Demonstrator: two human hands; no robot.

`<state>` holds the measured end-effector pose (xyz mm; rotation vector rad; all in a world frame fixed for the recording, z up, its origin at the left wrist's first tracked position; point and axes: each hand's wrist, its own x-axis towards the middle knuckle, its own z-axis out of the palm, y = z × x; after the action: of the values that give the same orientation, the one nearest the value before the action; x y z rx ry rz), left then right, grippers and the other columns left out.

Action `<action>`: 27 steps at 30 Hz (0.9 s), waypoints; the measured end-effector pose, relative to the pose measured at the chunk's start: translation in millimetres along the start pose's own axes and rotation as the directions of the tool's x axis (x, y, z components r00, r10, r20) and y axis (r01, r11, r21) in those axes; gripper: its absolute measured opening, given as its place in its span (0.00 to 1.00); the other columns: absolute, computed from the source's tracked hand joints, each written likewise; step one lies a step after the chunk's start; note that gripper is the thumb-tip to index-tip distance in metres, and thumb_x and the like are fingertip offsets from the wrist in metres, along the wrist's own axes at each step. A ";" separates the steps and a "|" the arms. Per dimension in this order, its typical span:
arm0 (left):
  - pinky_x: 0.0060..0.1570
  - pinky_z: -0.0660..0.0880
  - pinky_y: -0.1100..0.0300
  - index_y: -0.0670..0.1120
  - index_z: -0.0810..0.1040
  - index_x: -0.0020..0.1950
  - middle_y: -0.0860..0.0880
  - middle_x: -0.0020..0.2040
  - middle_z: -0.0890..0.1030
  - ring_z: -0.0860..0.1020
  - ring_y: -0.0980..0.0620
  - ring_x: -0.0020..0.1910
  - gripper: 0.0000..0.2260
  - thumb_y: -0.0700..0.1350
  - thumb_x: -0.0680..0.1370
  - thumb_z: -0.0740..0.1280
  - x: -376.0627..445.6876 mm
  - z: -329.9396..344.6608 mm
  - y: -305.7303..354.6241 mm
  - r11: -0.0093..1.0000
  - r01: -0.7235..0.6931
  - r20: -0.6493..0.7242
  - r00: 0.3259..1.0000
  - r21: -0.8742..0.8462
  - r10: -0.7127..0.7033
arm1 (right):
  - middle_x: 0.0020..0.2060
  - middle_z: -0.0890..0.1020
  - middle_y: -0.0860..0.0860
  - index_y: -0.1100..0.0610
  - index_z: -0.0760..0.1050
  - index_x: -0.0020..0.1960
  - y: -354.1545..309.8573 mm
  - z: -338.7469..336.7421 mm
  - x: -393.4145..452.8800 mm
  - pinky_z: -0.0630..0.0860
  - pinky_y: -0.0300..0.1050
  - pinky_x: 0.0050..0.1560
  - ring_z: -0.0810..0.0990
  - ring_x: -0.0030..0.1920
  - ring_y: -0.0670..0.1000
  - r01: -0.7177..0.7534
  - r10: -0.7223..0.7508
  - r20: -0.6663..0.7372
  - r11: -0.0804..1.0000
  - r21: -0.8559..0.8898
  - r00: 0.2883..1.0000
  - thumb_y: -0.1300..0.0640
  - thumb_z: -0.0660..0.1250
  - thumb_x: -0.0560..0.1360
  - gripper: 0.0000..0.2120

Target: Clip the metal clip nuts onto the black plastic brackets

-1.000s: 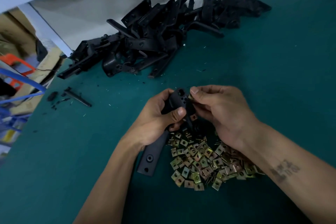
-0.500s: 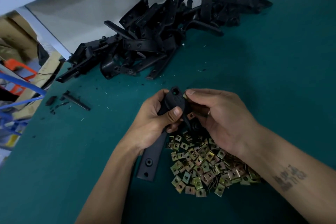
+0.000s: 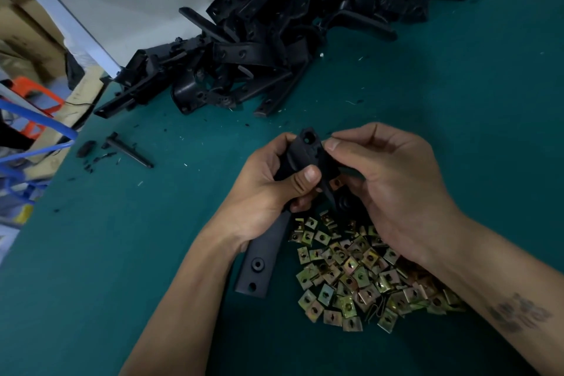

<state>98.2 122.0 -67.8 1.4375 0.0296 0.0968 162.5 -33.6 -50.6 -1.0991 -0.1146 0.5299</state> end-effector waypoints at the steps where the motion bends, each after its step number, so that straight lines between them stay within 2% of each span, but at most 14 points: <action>1: 0.27 0.69 0.64 0.40 0.69 0.57 0.46 0.39 0.74 0.71 0.55 0.28 0.26 0.52 0.71 0.77 0.2 0.2 0.1 1.000 -0.002 -0.005 1.000 0.005 0.002 | 0.39 0.86 0.57 0.61 0.82 0.41 -0.6 -1.0 1.0 0.82 0.45 0.37 0.86 0.39 0.54 -0.001 0.001 0.021 1.000 0.006 1.000 0.68 0.74 0.73 0.04; 4: 0.27 0.69 0.64 0.39 0.68 0.57 0.43 0.39 0.73 0.71 0.55 0.27 0.26 0.52 0.71 0.76 0.3 0.0 1.1 1.000 -0.015 -0.003 1.000 0.011 0.015 | 0.39 0.85 0.57 0.61 0.82 0.41 -3.1 -4.4 4.8 0.83 0.48 0.39 0.86 0.42 0.54 -0.001 0.001 0.067 1.000 -0.004 0.998 0.68 0.73 0.73 0.05; 6: 0.27 0.69 0.65 0.39 0.67 0.58 0.42 0.40 0.73 0.71 0.56 0.27 0.20 0.46 0.74 0.72 -0.4 -0.4 1.2 0.999 -0.018 0.012 1.000 0.026 0.017 | 0.40 0.85 0.58 0.61 0.82 0.42 -4.0 -6.1 5.5 0.84 0.48 0.42 0.85 0.42 0.54 -0.010 0.010 0.078 1.000 -0.007 0.997 0.68 0.73 0.73 0.04; 8: 0.26 0.69 0.65 0.38 0.67 0.59 0.41 0.41 0.72 0.71 0.57 0.27 0.15 0.41 0.76 0.67 -0.8 0.3 1.9 0.999 -0.008 0.013 1.000 0.050 0.007 | 0.40 0.86 0.58 0.61 0.82 0.42 -3.9 -6.1 5.5 0.83 0.46 0.41 0.86 0.41 0.55 -0.014 0.014 0.072 1.000 -0.008 0.997 0.69 0.74 0.73 0.04; 10: 0.26 0.68 0.65 0.37 0.66 0.60 0.42 0.39 0.72 0.70 0.56 0.26 0.16 0.39 0.75 0.66 -1.4 1.4 2.9 0.999 -0.003 0.016 1.000 0.051 0.002 | 0.40 0.86 0.58 0.62 0.82 0.42 -3.5 -5.4 5.1 0.83 0.46 0.39 0.86 0.41 0.56 -0.004 0.005 0.059 1.000 -0.011 0.998 0.69 0.74 0.73 0.04; 13: 0.26 0.68 0.65 0.37 0.66 0.60 0.43 0.37 0.72 0.70 0.56 0.26 0.17 0.41 0.76 0.67 -2.4 0.3 3.5 0.999 -0.004 0.027 1.000 0.041 0.002 | 0.40 0.86 0.59 0.60 0.83 0.41 -2.9 -3.8 3.7 0.84 0.48 0.42 0.86 0.42 0.57 0.027 -0.025 0.061 0.999 -0.039 0.998 0.68 0.75 0.72 0.05; 18: 0.26 0.68 0.66 0.38 0.66 0.60 0.47 0.36 0.76 0.70 0.56 0.26 0.28 0.51 0.72 0.76 -2.6 1.0 3.7 0.998 0.016 0.058 0.998 -0.053 -0.013 | 0.37 0.85 0.57 0.56 0.84 0.35 -4.0 0.3 1.1 0.85 0.54 0.44 0.85 0.41 0.59 0.105 -0.104 0.022 0.993 -0.058 0.994 0.69 0.76 0.71 0.11; 22: 0.26 0.67 0.65 0.40 0.65 0.60 0.51 0.36 0.77 0.70 0.57 0.26 0.27 0.50 0.72 0.75 -3.0 0.8 2.2 0.997 0.027 0.084 0.996 -0.069 -0.021 | 0.33 0.83 0.55 0.58 0.81 0.34 -3.6 2.0 3.2 0.83 0.48 0.38 0.84 0.37 0.55 0.042 -0.042 0.048 0.999 0.003 0.998 0.71 0.73 0.71 0.11; 27: 0.26 0.67 0.65 0.39 0.65 0.59 0.49 0.35 0.77 0.70 0.56 0.26 0.26 0.51 0.73 0.75 -2.8 1.2 3.1 0.999 0.023 0.080 0.997 -0.049 -0.019 | 0.36 0.84 0.56 0.59 0.83 0.37 0.7 3.4 -0.3 0.82 0.46 0.37 0.84 0.37 0.54 0.047 -0.049 0.032 0.997 0.065 0.998 0.70 0.74 0.72 0.09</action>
<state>95.4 121.0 -64.7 1.3895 -0.0227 0.0223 160.8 -30.8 -49.6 -1.0230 -0.1519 0.5053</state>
